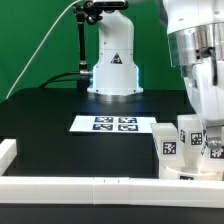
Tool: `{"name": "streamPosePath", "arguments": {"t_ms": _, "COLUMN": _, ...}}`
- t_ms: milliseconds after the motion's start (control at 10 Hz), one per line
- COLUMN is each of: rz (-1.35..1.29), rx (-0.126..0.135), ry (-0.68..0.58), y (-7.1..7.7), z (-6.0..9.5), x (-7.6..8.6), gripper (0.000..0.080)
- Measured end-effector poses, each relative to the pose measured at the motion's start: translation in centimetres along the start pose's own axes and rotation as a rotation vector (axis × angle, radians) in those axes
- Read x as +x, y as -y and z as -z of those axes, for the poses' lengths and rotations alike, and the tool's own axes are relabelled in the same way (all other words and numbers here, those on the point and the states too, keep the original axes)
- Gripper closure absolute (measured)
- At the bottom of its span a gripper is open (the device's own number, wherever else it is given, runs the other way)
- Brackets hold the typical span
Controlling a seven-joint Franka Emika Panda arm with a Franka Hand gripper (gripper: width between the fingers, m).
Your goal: Assemble stool
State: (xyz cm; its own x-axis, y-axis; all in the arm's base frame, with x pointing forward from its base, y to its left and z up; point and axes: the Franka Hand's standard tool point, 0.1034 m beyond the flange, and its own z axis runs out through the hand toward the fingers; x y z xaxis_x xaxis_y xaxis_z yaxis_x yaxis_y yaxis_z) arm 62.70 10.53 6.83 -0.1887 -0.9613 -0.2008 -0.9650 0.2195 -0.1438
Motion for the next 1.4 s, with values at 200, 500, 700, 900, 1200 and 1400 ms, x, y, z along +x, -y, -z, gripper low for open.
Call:
{"name": "streamPosePath", "arguments": {"t_ms": 200, "rz": -0.211, "rx": 0.019, "ry": 0.018, "y": -0.1, "z": 0.0, "x": -0.1, "gripper": 0.0461}}
{"name": "streamPosePath", "arguments": {"t_ms": 500, "rz": -0.488, "rx": 0.059, "ry": 0.037, "y": -0.8, "z": -0.3, "x": -0.6, "gripper": 0.0461}}
{"name": "streamPosePath", "arguments": {"t_ms": 700, "rz": -0.545, "rx": 0.070, "ry": 0.043, "y": -0.9, "z": -0.2, "x": -0.6, "gripper": 0.0461}}
{"name": "streamPosePath", "arguments": {"t_ms": 900, "rz": -0.483, "rx": 0.075, "ry": 0.048, "y": -0.8, "z": 0.0, "x": -0.5, "gripper": 0.0449}}
{"name": "streamPosePath", "arguments": {"t_ms": 1200, "rz": -0.385, "rx": 0.104, "ry": 0.072, "y": -0.1, "z": 3.1, "x": -0.6, "gripper": 0.0176}}
{"name": "streamPosePath", "arguments": {"t_ms": 1400, "rz": -0.381, "rx": 0.106, "ry": 0.074, "y": -0.2, "z": 3.5, "x": -0.6, "gripper": 0.0158}}
